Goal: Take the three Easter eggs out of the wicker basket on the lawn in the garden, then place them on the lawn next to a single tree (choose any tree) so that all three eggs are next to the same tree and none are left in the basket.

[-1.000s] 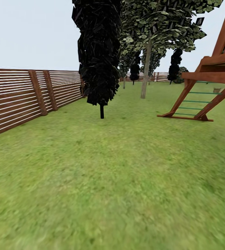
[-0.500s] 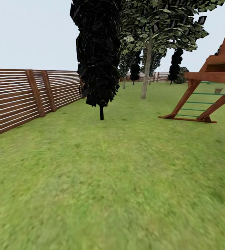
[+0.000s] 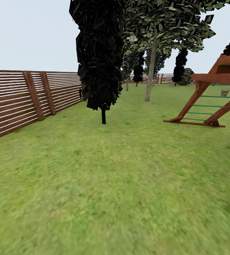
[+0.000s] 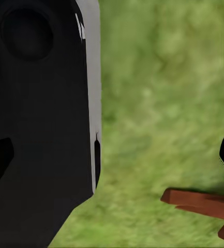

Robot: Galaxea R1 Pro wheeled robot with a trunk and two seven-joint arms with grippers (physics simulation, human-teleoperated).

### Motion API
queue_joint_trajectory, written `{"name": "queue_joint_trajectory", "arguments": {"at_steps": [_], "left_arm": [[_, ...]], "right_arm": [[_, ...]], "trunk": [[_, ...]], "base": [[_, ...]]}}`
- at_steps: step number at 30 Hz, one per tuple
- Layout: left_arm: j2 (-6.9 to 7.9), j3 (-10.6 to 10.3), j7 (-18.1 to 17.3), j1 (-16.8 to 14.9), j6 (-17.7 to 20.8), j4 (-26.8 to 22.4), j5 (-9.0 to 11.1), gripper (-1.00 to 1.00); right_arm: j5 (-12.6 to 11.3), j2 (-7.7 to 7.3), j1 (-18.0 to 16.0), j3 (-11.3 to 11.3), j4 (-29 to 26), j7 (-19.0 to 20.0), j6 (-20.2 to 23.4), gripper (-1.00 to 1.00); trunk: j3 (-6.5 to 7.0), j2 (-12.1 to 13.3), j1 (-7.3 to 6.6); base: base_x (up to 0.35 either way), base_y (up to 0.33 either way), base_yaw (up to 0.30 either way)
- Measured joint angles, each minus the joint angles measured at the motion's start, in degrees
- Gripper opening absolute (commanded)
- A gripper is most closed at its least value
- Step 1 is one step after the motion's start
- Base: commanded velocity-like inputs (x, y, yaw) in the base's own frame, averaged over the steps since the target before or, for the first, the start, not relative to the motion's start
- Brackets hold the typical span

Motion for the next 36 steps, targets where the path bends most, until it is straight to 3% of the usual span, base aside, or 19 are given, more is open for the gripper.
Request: {"name": "queue_joint_trajectory", "arguments": {"at_steps": [36], "left_arm": [[0.24, 0.00, 0.16, 0.00, 0.09, -0.09, 0.00, 1.00]], "right_arm": [[0.20, -0.11, 0.00, 0.08, 0.19, -0.05, 0.11, 1.00]], "trunk": [[0.00, 0.00, 0.00]], "base": [[0.335, 0.000, 0.000]]}}
